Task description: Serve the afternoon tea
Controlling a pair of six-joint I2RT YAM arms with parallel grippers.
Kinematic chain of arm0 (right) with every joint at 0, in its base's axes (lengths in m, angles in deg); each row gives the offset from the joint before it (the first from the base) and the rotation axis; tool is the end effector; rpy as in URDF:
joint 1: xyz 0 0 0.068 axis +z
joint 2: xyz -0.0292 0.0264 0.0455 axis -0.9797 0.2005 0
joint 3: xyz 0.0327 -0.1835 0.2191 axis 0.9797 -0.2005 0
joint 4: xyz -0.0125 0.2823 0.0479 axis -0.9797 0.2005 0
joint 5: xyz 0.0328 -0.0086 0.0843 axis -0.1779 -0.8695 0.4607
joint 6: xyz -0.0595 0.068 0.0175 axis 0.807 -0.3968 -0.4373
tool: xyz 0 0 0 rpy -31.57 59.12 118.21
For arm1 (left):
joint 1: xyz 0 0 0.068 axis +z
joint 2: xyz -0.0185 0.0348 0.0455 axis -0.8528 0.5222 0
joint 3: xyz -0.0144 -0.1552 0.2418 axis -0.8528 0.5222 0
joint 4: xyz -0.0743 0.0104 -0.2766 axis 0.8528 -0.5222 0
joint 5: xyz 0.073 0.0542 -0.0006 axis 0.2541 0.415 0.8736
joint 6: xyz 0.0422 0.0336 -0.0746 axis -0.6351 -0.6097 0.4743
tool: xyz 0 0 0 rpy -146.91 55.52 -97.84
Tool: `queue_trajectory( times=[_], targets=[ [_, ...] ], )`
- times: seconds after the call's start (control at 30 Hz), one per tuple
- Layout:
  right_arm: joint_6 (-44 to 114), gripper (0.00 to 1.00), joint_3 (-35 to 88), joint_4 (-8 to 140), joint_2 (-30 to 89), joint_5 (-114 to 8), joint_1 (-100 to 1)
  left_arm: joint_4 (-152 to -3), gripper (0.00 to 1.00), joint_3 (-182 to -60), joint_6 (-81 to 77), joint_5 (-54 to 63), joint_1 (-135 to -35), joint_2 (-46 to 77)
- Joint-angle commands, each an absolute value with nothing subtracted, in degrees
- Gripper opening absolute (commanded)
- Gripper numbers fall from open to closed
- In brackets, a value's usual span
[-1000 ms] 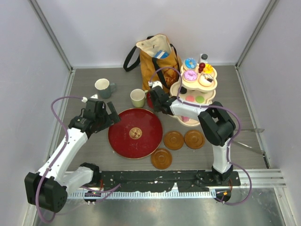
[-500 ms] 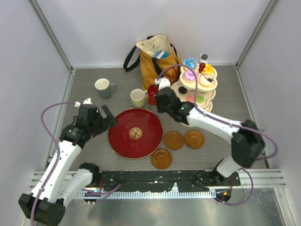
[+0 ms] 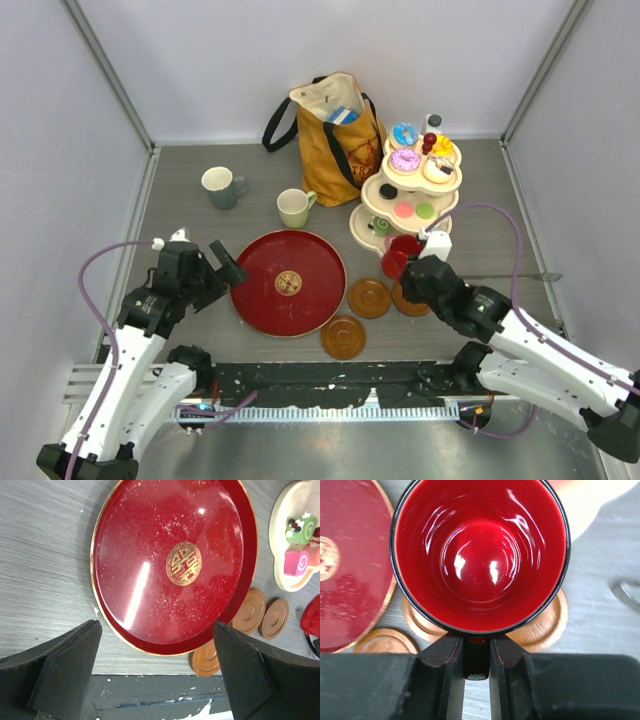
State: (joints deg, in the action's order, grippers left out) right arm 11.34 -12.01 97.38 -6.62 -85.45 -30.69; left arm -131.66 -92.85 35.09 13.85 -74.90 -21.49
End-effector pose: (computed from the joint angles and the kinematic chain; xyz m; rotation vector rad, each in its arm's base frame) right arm 0.1695 0.1348 0.2370 -0.1069 2.2060 0.2656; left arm 0.1669 -0.0476 0.2605 -0.6851 2.3460 -0.5071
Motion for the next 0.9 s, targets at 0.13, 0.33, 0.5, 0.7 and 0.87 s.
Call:
queue_trajectory(
  times=[0.13,0.33,0.5,0.7,0.87],
  targets=[
    [-1.97,0.06,-19.24,104.14,-13.45,-91.86,-30.71,-133.03,1.00,-93.14,36.10,9.65,-74.95,-18.38],
    [-6.27,0.07,-21.09,104.13,-9.23,-93.17,-30.71,-132.94,1.00,-93.76,36.10,10.00,-74.95,-18.38],
    [-7.86,0.26,-22.50,105.54,-8.96,-92.74,-30.71,-132.94,1.00,-94.11,36.10,10.09,-74.95,-17.50],
    [-8.83,0.74,-21.89,107.65,-12.56,-90.89,-30.71,-131.36,1.00,-94.37,36.10,8.15,-74.95,-16.10],
    [-5.23,0.84,-18.99,110.11,-18.35,-91.15,-30.71,-130.57,1.00,-94.72,36.45,8.33,-74.95,-15.22]
  ],
)
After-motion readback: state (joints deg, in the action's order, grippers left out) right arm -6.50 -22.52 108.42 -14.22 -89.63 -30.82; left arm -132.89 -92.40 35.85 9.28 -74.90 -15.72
